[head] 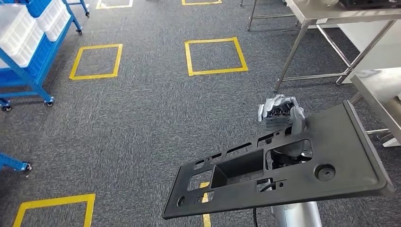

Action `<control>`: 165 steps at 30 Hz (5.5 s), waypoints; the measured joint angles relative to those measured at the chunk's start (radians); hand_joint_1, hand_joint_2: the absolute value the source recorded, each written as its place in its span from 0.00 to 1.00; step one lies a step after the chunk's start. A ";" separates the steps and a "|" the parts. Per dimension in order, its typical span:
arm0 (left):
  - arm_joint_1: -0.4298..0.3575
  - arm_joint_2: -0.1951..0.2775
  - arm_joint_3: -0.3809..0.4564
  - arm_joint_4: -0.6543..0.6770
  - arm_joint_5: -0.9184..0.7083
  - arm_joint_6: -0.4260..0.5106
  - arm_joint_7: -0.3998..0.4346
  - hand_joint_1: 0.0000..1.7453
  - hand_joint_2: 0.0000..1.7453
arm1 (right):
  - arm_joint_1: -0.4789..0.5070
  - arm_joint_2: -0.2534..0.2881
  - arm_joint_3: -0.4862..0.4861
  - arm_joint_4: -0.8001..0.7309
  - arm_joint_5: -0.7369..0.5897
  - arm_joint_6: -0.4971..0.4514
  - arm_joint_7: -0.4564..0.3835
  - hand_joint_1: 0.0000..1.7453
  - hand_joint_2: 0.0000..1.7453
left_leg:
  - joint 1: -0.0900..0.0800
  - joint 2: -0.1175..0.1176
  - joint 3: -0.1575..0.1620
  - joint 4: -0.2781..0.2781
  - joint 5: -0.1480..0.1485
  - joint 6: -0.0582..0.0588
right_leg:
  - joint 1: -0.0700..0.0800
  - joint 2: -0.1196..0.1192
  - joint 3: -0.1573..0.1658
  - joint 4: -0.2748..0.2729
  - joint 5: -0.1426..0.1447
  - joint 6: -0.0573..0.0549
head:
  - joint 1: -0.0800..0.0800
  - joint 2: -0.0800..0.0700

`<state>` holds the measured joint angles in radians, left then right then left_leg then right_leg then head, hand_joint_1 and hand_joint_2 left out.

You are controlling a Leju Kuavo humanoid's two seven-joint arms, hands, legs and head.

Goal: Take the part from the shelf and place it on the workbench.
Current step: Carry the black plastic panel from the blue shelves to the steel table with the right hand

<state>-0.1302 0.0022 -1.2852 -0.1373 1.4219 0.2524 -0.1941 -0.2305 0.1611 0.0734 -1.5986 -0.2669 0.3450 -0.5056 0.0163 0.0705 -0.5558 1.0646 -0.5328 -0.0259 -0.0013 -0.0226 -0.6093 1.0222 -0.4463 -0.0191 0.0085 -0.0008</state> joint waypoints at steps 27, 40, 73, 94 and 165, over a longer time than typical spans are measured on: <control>0.002 0.010 -0.031 0.000 -0.016 0.006 0.032 0.00 1.00 | 0.039 0.000 -0.034 -0.029 0.005 0.009 -0.001 1.00 0.00 | -0.009 0.030 0.010 -0.052 0.044 0.029 | 0.012 -0.035 0.002 -0.003 0.001 0.024 | 0.004 0.000; 0.011 0.004 -0.051 0.000 -0.020 -0.017 0.039 0.00 1.00 | 0.058 0.002 -0.036 -0.007 0.042 -0.006 -0.002 1.00 0.00 | 0.004 -0.121 -0.038 -0.003 0.060 0.010 | -0.005 0.124 0.009 0.002 0.000 0.015 | 0.000 0.000; 0.011 0.002 -0.094 0.001 -0.034 0.005 0.055 0.00 1.00 | 0.091 -0.009 -0.012 -0.062 0.031 -0.004 -0.024 1.00 0.00 | 0.002 -0.135 -0.030 -0.025 0.064 0.025 | -0.007 0.145 0.003 0.007 0.001 0.030 | 0.008 0.000; 0.005 0.003 -0.118 0.002 -0.029 -0.018 0.025 0.00 1.00 | 0.063 -0.026 0.116 -0.343 0.195 -0.038 -0.072 1.00 0.00 | 0.000 -0.056 -0.062 0.112 -0.042 0.005 | -0.005 0.028 0.027 -0.023 0.006 -0.001 | 0.019 0.000; 0.019 -0.016 -0.124 0.002 0.013 -0.025 0.055 0.00 1.00 | -0.018 -0.103 0.192 -0.341 0.186 -0.055 -0.026 1.00 0.00 | -0.023 -0.073 -0.149 0.004 0.176 0.046 | 0.002 0.052 0.227 -0.023 -0.177 0.018 | 0.029 0.000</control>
<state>-0.1109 -0.0139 -1.4092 -0.1355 1.4347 0.2274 -0.1390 -0.2484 0.0582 0.2659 -1.9395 -0.0813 0.2896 -0.5317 -0.0068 -0.0026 -0.7046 1.0682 -0.3565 0.0203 0.0004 0.0298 -0.3828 0.9994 -0.6229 -0.0013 0.0373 -0.0008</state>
